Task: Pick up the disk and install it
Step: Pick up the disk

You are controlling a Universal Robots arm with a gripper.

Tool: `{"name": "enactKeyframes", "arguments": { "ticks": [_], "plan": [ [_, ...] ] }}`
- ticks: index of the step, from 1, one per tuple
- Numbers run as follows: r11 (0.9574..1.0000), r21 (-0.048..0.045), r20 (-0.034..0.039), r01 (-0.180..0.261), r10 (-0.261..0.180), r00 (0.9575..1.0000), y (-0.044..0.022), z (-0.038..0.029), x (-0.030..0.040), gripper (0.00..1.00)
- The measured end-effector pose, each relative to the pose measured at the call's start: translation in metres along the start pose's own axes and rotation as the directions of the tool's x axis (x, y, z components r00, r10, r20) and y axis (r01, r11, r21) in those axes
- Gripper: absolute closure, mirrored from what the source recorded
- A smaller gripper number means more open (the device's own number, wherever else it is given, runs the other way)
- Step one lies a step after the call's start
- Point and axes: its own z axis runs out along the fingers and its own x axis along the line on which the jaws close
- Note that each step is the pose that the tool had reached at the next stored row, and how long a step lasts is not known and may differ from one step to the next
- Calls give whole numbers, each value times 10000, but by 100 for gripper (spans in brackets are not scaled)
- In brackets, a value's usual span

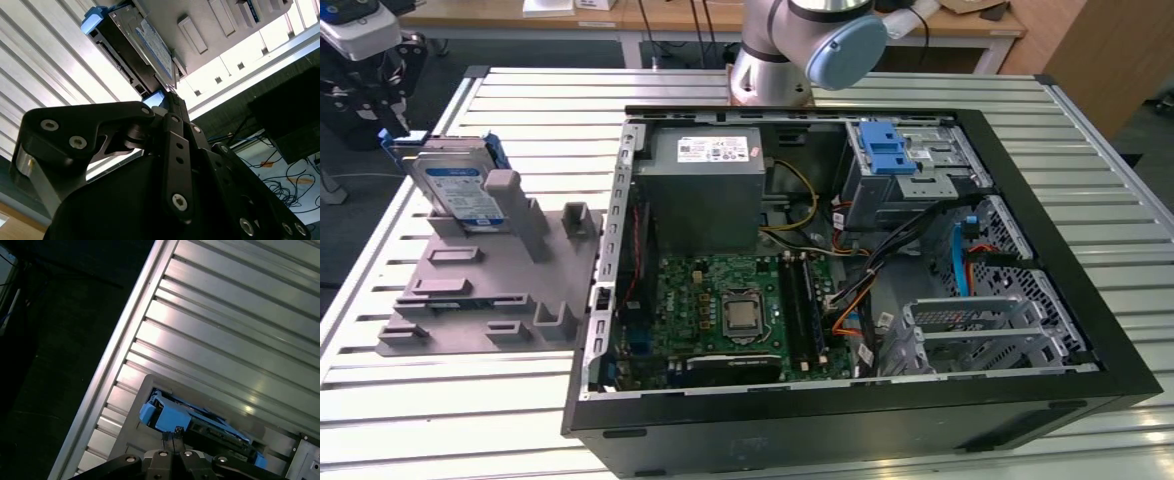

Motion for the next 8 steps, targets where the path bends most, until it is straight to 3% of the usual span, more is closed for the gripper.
{"name": "enactKeyframes", "arguments": {
  "ticks": [4,8],
  "plan": [
    [10000,0,-3,61,-61,10000,0,0,0,89],
    [9975,-2,-30,707,-707,9975,0,3,0,89]
  ]
}}
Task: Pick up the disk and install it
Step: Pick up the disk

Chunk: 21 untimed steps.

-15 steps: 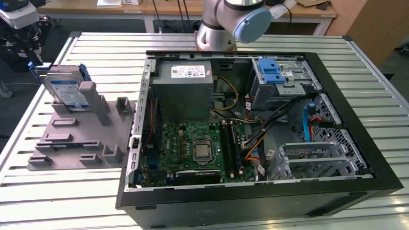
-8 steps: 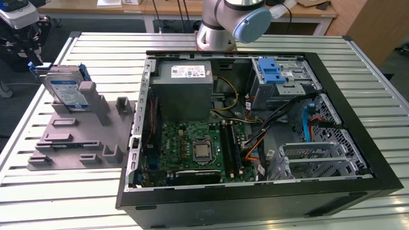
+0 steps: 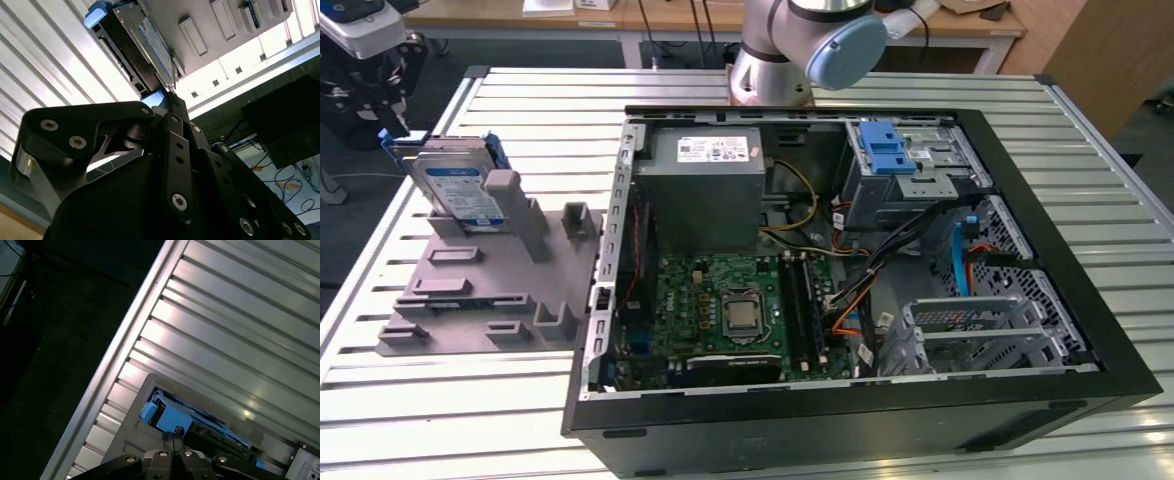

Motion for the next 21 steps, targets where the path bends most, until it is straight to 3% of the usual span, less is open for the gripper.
{"name": "enactKeyframes", "arguments": {
  "ticks": [4,7,15,21],
  "plan": [
    [9974,-2,-31,718,-718,9974,0,4,0,89],
    [9921,-5,-55,1252,-1252,9921,-1,6,0,89],
    [9702,-16,-103,2421,-2421,9702,-1,8,0,89],
    [9557,-22,-125,2943,-2943,9556,0,9,0,89]
  ]
}}
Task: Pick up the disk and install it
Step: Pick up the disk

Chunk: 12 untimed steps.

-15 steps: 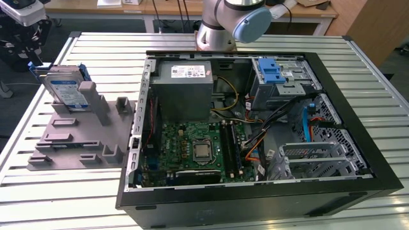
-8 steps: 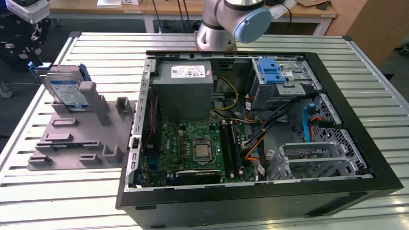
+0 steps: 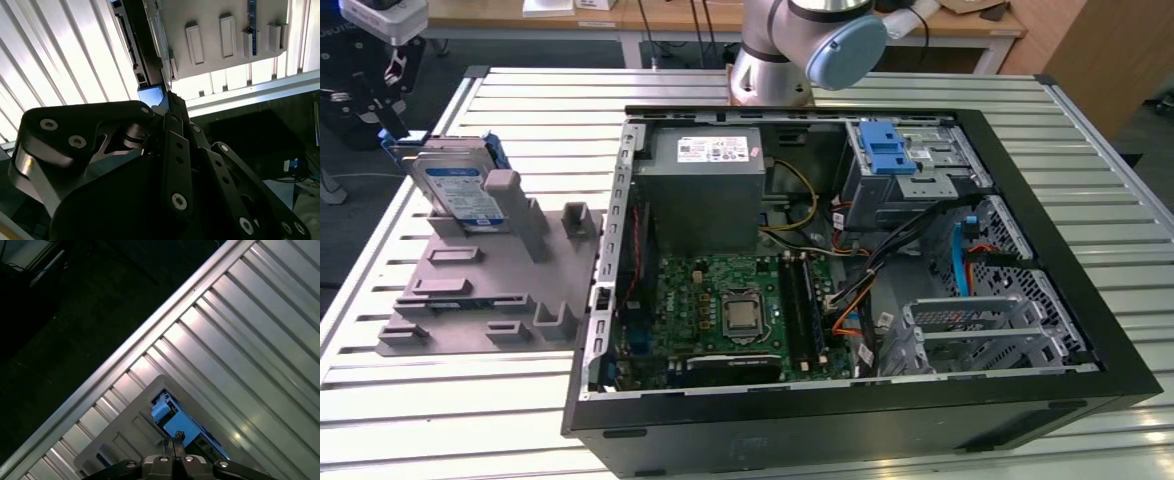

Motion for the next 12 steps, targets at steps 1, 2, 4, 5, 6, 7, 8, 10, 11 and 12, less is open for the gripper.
{"name": "enactKeyframes", "arguments": {
  "ticks": [1,2,4,5,6,7,8,10,11,12],
  "plan": [
    [10000,0,-3,65,-65,10000,0,0,0,89],
    [9999,0,-6,132,-132,9999,0,0,0,89],
    [9996,-1,-12,271,-271,9996,0,0,0,89],
    [9994,0,-14,340,-340,9994,0,0,0,89],
    [9992,-1,-17,407,-407,9992,0,0,0,89],
    [9989,-1,-20,469,-469,9989,0,0,0,89],
    [9986,-1,-23,530,-530,9986,0,0,0,89],
    [9978,-2,-28,656,-656,9978,0,0,0,89],
    [9974,-2,-31,722,-722,9974,0,0,0,89],
    [9968,-3,-34,800,-800,9968,0,0,0,89]
  ]
}}
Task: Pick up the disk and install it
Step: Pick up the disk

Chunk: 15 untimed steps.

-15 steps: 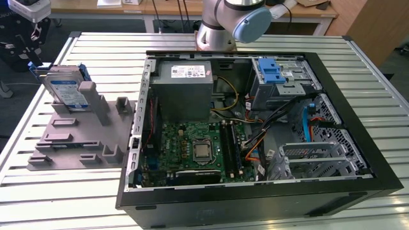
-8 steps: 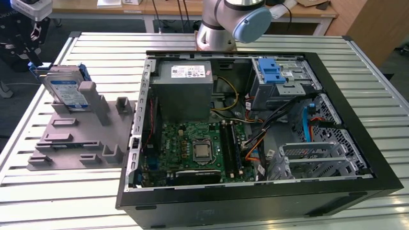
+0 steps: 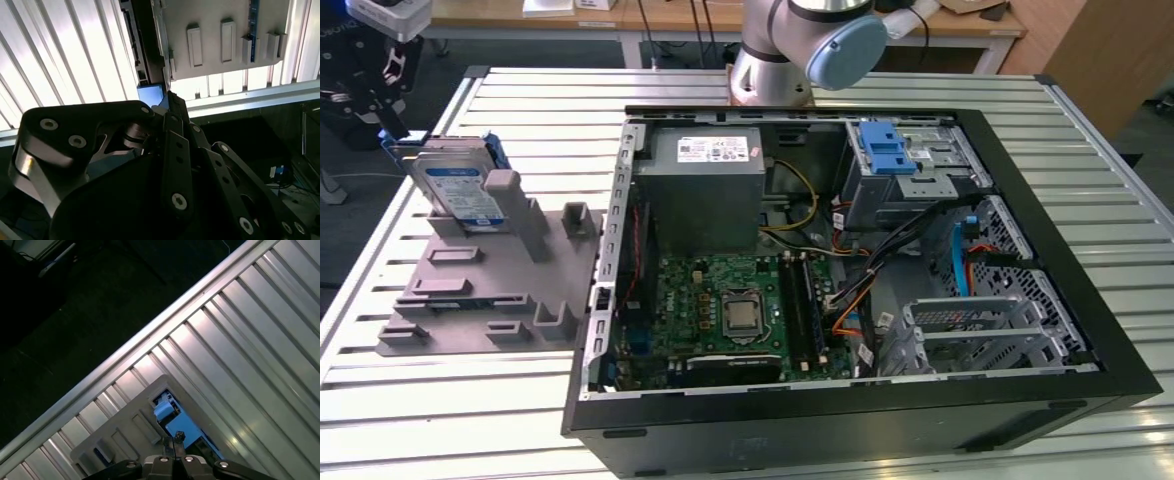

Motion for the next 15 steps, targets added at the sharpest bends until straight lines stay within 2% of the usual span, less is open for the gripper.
{"name": "enactKeyframes", "arguments": {
  "ticks": [15],
  "plan": [
    [9955,-37,2,947,-947,9955,0,0,0,89]
  ]
}}
